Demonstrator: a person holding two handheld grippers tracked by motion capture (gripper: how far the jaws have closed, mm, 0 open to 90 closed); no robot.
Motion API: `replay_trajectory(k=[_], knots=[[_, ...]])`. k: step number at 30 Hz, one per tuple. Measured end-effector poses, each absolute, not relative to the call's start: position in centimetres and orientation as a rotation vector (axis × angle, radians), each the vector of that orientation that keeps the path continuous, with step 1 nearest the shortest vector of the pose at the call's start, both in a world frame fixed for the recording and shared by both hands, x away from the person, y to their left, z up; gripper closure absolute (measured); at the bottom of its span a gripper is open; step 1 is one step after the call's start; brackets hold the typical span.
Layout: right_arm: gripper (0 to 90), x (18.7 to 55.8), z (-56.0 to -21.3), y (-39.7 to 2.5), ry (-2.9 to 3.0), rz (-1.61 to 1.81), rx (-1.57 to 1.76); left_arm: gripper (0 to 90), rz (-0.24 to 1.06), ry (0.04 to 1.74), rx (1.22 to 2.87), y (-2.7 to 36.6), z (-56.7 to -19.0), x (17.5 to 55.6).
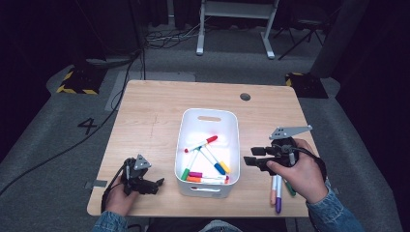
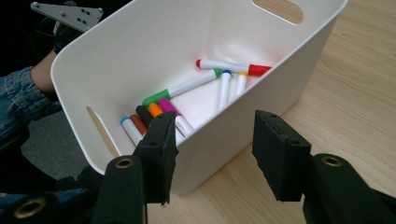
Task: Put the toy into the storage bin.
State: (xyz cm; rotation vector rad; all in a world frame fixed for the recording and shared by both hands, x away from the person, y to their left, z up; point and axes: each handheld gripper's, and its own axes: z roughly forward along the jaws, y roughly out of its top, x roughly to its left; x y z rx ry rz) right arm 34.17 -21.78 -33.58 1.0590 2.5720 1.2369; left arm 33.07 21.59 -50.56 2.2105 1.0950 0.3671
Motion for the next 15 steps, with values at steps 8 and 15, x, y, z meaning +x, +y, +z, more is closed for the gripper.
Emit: replay_trajectory(k=[8, 15], knots=[[51.3, 34.1, -34.2, -23.9, 2.549, 1.176, 1.117, 0.0, 0.366, 1.097, 2.210, 21.6, -50.6, 33.1], [52.5, 33.9, -35.6, -25.9, 2.530, 1.107, 1.200, 0.0, 0.366, 1.097, 2.210, 21.6, -50.6, 33.1]])
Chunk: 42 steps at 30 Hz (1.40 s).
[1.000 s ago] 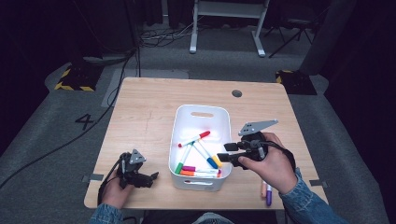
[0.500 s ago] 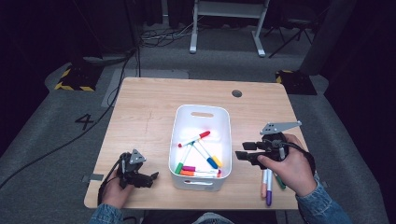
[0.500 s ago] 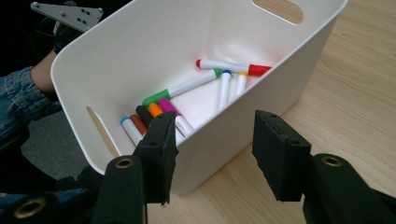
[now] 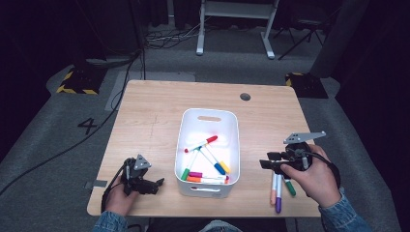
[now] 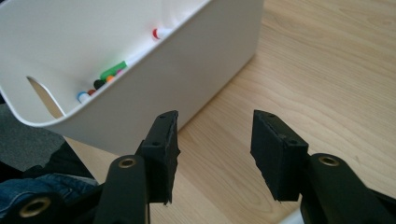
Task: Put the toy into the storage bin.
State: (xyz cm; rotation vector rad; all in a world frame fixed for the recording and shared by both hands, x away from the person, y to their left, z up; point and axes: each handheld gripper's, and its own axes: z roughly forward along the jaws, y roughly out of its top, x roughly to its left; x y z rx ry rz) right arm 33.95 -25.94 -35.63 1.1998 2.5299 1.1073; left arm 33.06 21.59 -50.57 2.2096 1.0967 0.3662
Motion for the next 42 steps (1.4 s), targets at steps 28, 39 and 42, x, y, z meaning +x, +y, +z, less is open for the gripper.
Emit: replay_trajectory(k=[28, 39, 42], knots=[[53.8, 33.8, -44.2, -29.7, 2.576, 0.831, 1.444, 0.0, 0.367, 1.097, 2.209, 21.6, -50.6, 33.1], [53.9, 33.7, -45.6, -30.1, 2.584, 0.830, 1.465, 0.0, 0.367, 1.095, 2.211, 21.6, -50.6, 33.1], [54.2, 33.7, -45.9, -29.8, 2.587, 0.828, 1.475, 0.0, 0.366, 1.097, 2.209, 21.6, -50.6, 33.1]])
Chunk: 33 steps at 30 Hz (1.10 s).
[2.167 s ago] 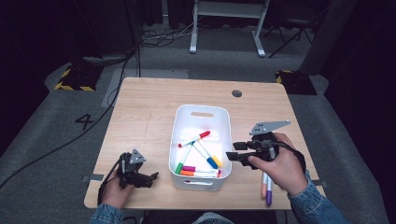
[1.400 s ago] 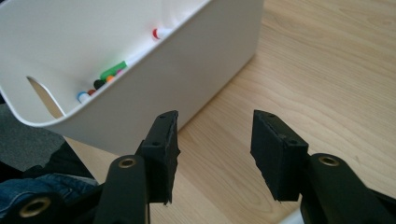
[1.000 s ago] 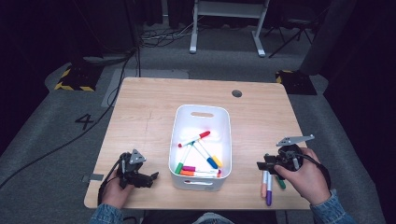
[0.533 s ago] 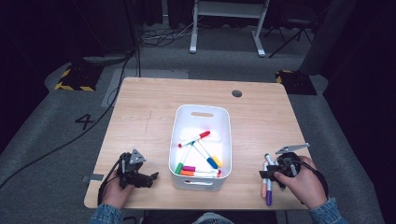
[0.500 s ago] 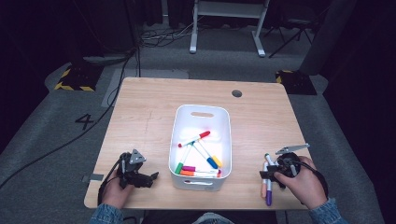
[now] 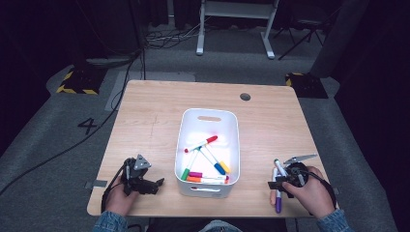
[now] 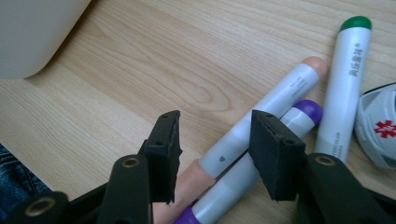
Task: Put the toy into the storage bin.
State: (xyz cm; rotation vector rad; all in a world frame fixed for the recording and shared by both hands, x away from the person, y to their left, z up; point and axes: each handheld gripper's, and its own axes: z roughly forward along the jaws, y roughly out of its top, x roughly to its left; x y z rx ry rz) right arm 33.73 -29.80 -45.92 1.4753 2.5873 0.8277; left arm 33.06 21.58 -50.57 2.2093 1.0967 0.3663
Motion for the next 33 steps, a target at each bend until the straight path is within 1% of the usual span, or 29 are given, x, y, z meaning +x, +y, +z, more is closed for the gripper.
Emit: replay_trajectory(k=[12, 13, 14, 15, 16, 17, 21, 24, 33], knots=[[59.0, 34.3, -47.0, -28.2, 2.608, 0.817, 1.434, 0.0, 0.367, 1.095, 2.210, 21.6, -50.6, 33.1], [61.9, 34.5, -47.2, -27.6, 2.614, 0.817, 1.423, 0.0, 0.367, 1.095, 2.211, 21.6, -50.6, 33.1], [61.9, 34.5, -47.2, -27.6, 2.614, 0.817, 1.423, 0.0, 0.367, 1.095, 2.211, 21.6, -50.6, 33.1], [65.6, 34.7, -47.3, -26.9, 2.614, 0.816, 1.398, 0.0, 0.366, 1.097, 2.209, 21.6, -50.6, 33.1], [65.6, 34.7, -47.3, -26.9, 2.614, 0.816, 1.398, 0.0, 0.366, 1.097, 2.209, 21.6, -50.6, 33.1], [68.7, 34.9, -47.3, -26.3, 2.620, 0.809, 1.380, 0.0, 0.366, 1.097, 2.210, 21.6, -50.6, 33.1], [70.5, 35.1, -47.3, -25.5, 2.615, 0.793, 1.355, 0.0, 0.367, 1.095, 2.210, 21.6, -50.6, 33.1], [76.7, 35.3, -47.2, -24.7, 2.614, 0.723, 1.308, 0.0, 0.367, 1.095, 2.210, 21.6, -50.6, 33.1], [77.3, 35.4, -47.0, -24.5, 2.618, 0.750, 1.316, 0.0, 0.366, 1.095, 2.211, 21.6, -50.6, 33.1]])
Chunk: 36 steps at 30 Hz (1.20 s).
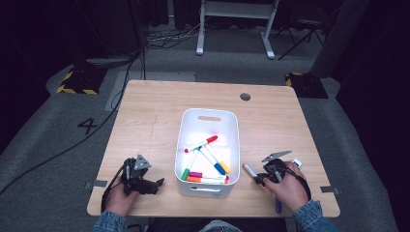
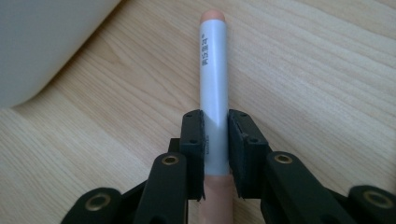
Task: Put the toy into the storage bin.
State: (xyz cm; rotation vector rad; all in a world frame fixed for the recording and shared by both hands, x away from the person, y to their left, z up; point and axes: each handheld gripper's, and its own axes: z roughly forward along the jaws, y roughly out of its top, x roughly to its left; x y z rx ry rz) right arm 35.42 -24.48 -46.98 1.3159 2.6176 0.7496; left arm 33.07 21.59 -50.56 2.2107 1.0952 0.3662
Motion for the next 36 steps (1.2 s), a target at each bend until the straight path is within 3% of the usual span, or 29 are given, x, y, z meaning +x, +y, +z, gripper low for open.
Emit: replay_trajectory(k=[36], knots=[[77.3, 34.4, -36.3, -24.4, 2.554, 1.157, 1.163, 0.0, 0.367, 1.097, 2.209, 21.6, -50.6, 33.1]])
